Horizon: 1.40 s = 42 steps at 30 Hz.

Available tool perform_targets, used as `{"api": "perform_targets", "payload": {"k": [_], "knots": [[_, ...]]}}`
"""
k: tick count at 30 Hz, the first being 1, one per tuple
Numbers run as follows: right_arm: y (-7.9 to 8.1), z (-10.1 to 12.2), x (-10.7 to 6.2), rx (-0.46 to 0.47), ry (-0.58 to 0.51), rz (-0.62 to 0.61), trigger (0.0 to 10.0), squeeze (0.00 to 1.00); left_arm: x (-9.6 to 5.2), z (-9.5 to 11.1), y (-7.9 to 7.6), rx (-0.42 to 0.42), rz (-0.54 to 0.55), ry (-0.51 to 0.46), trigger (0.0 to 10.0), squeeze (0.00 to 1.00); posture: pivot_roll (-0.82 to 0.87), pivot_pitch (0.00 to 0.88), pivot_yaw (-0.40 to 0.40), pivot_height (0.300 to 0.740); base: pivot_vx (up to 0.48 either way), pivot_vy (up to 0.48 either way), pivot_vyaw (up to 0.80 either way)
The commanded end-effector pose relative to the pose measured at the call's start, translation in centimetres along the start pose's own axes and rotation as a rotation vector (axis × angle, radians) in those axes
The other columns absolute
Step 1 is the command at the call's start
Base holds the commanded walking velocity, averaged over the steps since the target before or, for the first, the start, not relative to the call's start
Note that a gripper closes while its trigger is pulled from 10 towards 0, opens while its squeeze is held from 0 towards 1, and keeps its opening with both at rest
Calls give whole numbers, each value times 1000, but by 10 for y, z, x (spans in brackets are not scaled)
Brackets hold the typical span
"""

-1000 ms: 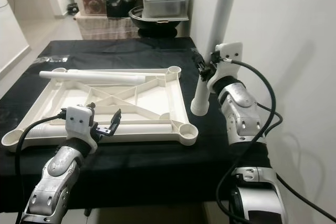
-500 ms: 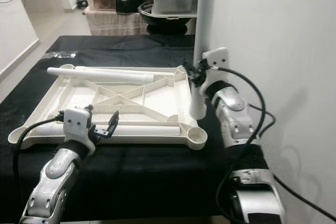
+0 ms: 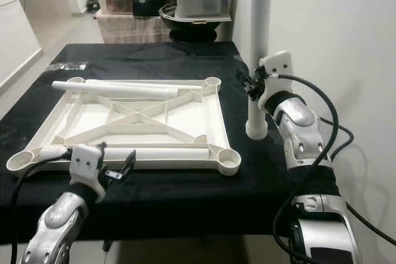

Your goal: Building children table

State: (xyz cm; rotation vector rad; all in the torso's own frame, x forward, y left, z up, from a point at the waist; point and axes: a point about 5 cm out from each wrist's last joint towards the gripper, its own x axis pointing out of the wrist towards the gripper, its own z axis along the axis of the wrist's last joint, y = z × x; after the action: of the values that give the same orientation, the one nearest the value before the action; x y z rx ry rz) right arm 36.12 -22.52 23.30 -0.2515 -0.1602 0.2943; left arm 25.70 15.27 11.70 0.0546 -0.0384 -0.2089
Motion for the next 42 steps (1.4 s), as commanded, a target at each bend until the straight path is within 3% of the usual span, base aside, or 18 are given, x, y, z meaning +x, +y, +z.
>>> {"api": "perform_targets", "payload": {"k": [1,4,7,10,11,14,17,24,27,28,30,33,34,35,37,38,39,42], "knots": [[9,-2,1,-17,-1,38,10000,0,-1,2,2,16,3,-12,10000,0,-23,0,-48,740,0,0,0],[46,-13,-2,36,22,176,10000,0,-3,1,10,29,37,-8,10000,0,-17,0,-56,740,0,0,0],[58,-16,-3,50,30,226,10000,0,-3,2,12,31,47,-10,10000,0,-16,0,-57,740,0,0,0],[91,-16,-4,160,14,331,10000,0,-1,5,20,24,87,-29,10000,0,-16,0,-63,740,0,0,0],[91,-16,-4,160,14,331,10000,0,-1,5,20,24,87,-29,10000,0,-16,0,-63,740,0,0,0],[115,-6,0,284,-28,375,10000,0,2,7,25,14,118,-39,10000,0,-17,0,-62,740,0,0,0],[136,-1,1,312,-43,425,10000,0,3,8,25,16,129,-44,10000,0,-8,0,-67,740,0,0,0],[145,-1,2,311,-43,447,10000,0,0,8,30,21,153,-44,10000,0,-2,0,-72,740,0,0,0],[118,-3,12,216,-33,333,10000,0,-2,10,33,13,160,-49,10000,0,10,0,-76,740,0,0,0],[118,-3,12,216,-33,333,10000,0,-2,10,33,13,160,-49,10000,0,10,0,-76,740,0,0,0],[91,2,19,169,-45,246,10000,0,-3,14,30,-4,123,-61,10000,0,11,0,-74,740,0,0,0],[78,6,21,151,-55,204,10000,0,-4,16,28,-9,96,-69,10000,0,13,0,-73,740,0,0,0],[65,11,23,131,-68,158,10000,0,-6,19,26,-13,68,-75,10000,0,16,0,-73,740,0,0,0],[49,19,24,126,-92,100,10000,0,-8,22,25,-16,42,-83,10000,0,19,0,-72,740,0,0,0],[49,19,24,126,-92,100,10000,0,-8,22,25,-16,42,-83,10000,0,19,0,-72,740,0,0,0],[15,45,26,164,-192,-31,10000,0,-12,23,27,-5,43,-84,10000,0,31,0,-69,740,0,0,0],[6,54,26,189,-230,-65,10000,0,-14,22,29,2,53,-81,10000,0,31,0,-69,740,0,0,0],[2,58,26,202,-251,-80,10000,0,-15,22,30,6,61,-78,10000,0,31,0,-69,740,0,0,0]]}}
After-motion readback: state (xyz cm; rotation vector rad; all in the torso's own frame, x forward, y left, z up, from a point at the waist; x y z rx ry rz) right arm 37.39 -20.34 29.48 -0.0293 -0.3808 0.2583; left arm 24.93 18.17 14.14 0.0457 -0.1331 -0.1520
